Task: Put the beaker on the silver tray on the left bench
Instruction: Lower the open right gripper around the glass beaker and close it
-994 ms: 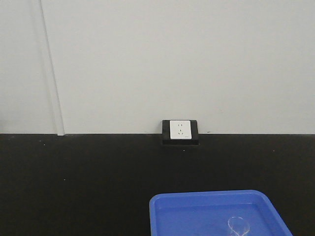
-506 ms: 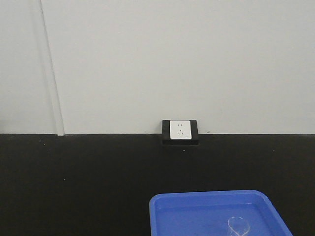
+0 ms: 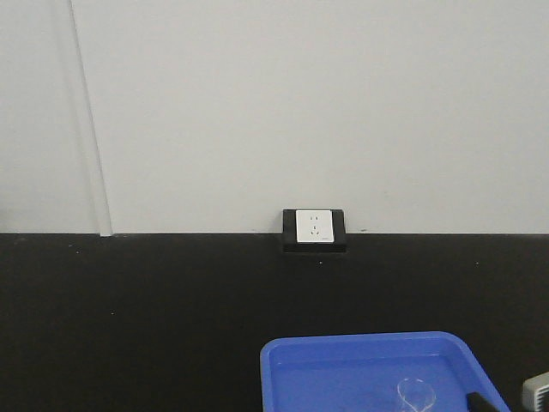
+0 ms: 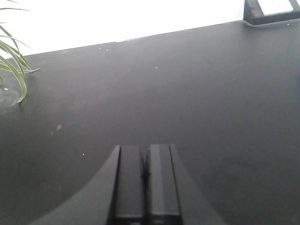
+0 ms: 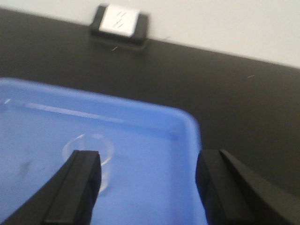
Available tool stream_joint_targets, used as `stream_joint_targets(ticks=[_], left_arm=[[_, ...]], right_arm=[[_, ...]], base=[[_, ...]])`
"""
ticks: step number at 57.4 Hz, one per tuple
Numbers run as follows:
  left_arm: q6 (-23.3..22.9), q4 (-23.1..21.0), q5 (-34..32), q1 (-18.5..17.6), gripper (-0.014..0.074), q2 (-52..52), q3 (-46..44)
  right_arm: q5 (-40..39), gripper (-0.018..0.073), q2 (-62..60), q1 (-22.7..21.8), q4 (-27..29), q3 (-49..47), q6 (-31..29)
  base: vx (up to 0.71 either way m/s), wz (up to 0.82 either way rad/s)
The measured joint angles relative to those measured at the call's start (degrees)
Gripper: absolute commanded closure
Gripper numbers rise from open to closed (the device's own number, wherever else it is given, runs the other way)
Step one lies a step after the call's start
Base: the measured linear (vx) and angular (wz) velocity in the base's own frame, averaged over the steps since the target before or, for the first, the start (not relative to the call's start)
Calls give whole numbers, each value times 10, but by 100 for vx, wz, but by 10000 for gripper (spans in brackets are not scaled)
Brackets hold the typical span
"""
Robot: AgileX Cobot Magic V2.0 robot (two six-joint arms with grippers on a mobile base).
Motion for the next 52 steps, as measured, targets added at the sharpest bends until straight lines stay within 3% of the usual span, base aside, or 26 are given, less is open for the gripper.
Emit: stream_joint_targets(ticks=[9, 20, 40, 52], left_arm=[[0, 0, 0, 0, 602, 0, 0], [0, 0, 0, 0, 602, 0, 0], [0, 0, 0, 0, 602, 0, 0], [0, 0, 0, 0, 602, 0, 0]], right_arm=[[-124, 54, 119, 0, -43, -3, 28], [-206, 54, 219, 0, -67, -7, 20], [-222, 54, 303, 0, -75, -42, -41], [-222, 54, 352, 0, -73, -85, -45]], base=[[0, 0], [0, 0], [0, 0], [0, 0]])
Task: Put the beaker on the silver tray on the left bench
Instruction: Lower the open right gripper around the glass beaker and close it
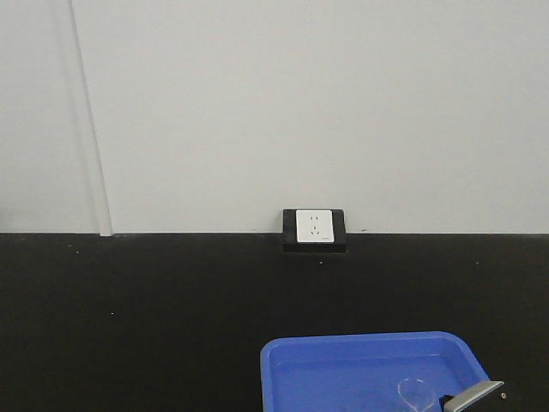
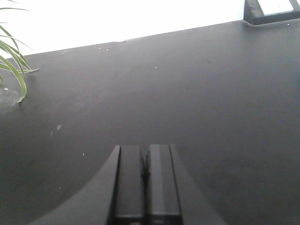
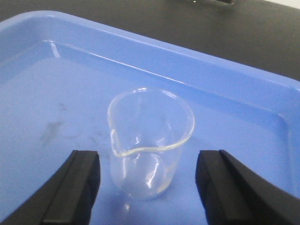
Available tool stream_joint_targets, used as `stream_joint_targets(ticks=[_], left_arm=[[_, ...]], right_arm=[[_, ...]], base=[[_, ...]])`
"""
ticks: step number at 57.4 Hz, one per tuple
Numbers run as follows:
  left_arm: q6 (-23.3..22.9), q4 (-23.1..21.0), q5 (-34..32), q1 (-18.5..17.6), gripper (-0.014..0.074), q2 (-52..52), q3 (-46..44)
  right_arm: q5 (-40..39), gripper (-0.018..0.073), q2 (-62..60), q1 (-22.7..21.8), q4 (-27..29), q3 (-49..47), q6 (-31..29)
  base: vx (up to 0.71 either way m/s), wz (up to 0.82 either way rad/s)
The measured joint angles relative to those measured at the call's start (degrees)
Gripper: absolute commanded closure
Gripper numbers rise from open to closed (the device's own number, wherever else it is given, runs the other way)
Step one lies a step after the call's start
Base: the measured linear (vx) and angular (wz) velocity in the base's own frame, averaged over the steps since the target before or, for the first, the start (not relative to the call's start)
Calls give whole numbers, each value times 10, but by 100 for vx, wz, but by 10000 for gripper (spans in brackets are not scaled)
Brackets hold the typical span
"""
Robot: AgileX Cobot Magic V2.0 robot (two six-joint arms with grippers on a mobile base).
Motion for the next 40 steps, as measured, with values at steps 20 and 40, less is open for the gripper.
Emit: stream_joint_targets(ticks=[20, 40], left_arm=[[0, 0, 0, 0, 602, 0, 0], [0, 0, 0, 0, 602, 0, 0]], right_arm=[[0, -56, 51, 0, -15, -56, 4], [-1, -36, 91, 0, -73, -111, 14]], base=[[0, 0], [0, 0]])
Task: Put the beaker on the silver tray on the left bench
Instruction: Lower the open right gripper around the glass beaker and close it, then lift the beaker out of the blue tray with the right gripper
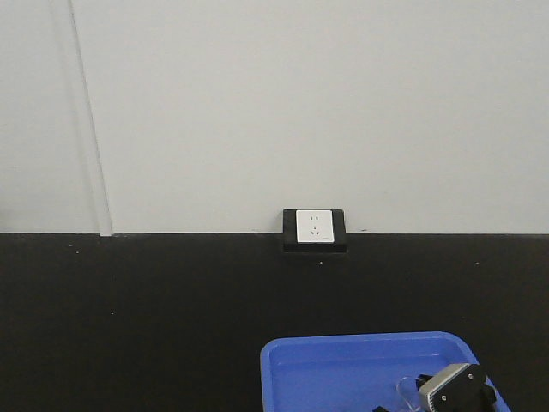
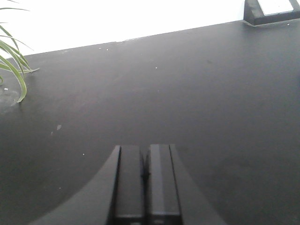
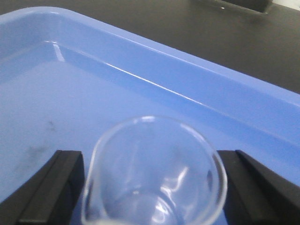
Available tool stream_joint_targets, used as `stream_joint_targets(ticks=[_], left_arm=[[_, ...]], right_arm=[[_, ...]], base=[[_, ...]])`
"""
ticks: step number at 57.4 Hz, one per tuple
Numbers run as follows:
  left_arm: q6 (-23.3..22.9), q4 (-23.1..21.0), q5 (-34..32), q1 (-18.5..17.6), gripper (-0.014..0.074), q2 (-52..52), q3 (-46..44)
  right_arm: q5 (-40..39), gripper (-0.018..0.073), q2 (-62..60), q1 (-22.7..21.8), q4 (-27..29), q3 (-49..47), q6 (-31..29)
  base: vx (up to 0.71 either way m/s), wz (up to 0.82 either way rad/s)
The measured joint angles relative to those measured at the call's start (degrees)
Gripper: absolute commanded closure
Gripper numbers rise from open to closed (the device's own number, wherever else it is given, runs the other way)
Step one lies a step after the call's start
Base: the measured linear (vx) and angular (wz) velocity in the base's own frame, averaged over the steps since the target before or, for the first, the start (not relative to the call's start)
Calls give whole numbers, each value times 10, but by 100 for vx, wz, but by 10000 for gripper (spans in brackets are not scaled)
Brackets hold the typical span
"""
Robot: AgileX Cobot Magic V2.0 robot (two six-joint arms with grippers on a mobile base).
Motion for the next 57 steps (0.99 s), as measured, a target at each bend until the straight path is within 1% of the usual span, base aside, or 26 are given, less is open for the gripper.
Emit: stream_joint_targets(ticks=[9, 17, 19, 25, 33, 36, 41, 45, 51, 57], left_arm=[[0, 0, 0, 0, 602, 0, 0], [0, 0, 0, 0, 602, 0, 0], [0, 0, 0, 0, 602, 0, 0], [0, 0, 0, 0, 602, 0, 0], [0, 0, 0, 0, 602, 0, 0], [0, 0, 0, 0, 602, 0, 0], [0, 0, 0, 0, 602, 0, 0], [0, 0, 0, 0, 602, 0, 0], [0, 0, 0, 0, 602, 0, 0], [0, 0, 0, 0, 602, 0, 0]], right_arm=[[-3, 10, 10, 0, -3, -16, 12], [-6, 118, 10, 0, -4, -17, 15], [-6, 151, 10, 0, -5, -17, 16], [-6, 304, 10, 0, -5, -17, 29], [-6, 474, 10, 0, -6, -17, 76], [-4, 519, 6, 0, -9, -17, 89], [5, 564, -9, 0, -22, -17, 98], [15, 573, -30, 0, -41, -17, 105], [42, 569, -78, 0, -94, -17, 127], [63, 569, -132, 0, -143, -17, 171]], base=[[0, 0], [0, 0], [0, 0], [0, 0], [0, 0], [0, 0], [0, 0], [0, 0], [0, 0], [0, 0]])
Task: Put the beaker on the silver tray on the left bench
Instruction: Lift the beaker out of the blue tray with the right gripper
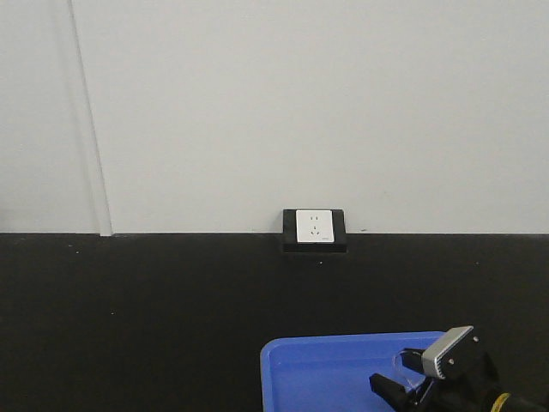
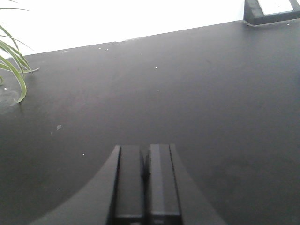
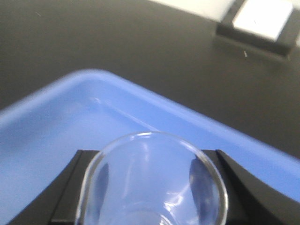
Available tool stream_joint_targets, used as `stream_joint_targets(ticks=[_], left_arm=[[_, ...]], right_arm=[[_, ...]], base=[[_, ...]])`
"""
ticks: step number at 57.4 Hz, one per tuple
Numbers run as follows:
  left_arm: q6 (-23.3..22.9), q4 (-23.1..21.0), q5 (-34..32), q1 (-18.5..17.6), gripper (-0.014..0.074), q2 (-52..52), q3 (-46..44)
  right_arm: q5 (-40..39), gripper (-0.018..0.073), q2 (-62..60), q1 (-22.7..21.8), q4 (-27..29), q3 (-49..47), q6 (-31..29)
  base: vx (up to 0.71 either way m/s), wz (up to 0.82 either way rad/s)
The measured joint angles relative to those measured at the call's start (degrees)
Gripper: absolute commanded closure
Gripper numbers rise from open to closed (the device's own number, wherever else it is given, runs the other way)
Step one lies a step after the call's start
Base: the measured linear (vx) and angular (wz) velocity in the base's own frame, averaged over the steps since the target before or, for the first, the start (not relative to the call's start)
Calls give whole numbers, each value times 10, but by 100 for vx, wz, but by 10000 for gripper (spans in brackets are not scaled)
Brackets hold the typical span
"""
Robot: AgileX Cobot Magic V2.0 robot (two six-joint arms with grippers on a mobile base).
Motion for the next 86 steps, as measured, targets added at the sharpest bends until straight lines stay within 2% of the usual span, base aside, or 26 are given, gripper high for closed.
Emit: stream_joint_targets(ticks=[10, 27, 33, 39, 86], left_arm=[[0, 0, 0, 0, 602, 0, 0], [0, 0, 0, 0, 602, 0, 0], [0, 0, 0, 0, 602, 0, 0], [0, 0, 0, 0, 602, 0, 0], [0, 0, 0, 0, 602, 0, 0]], right_arm=[[53, 568, -80, 33, -21, -10, 68], [242, 568, -151, 193, -10, -128, 142], [311, 566, -156, 236, 0, -173, 162], [344, 566, -156, 263, 2, -197, 165], [351, 565, -156, 271, 3, -200, 166]], base=[[0, 0], [0, 0], [0, 0], [0, 0], [0, 0]])
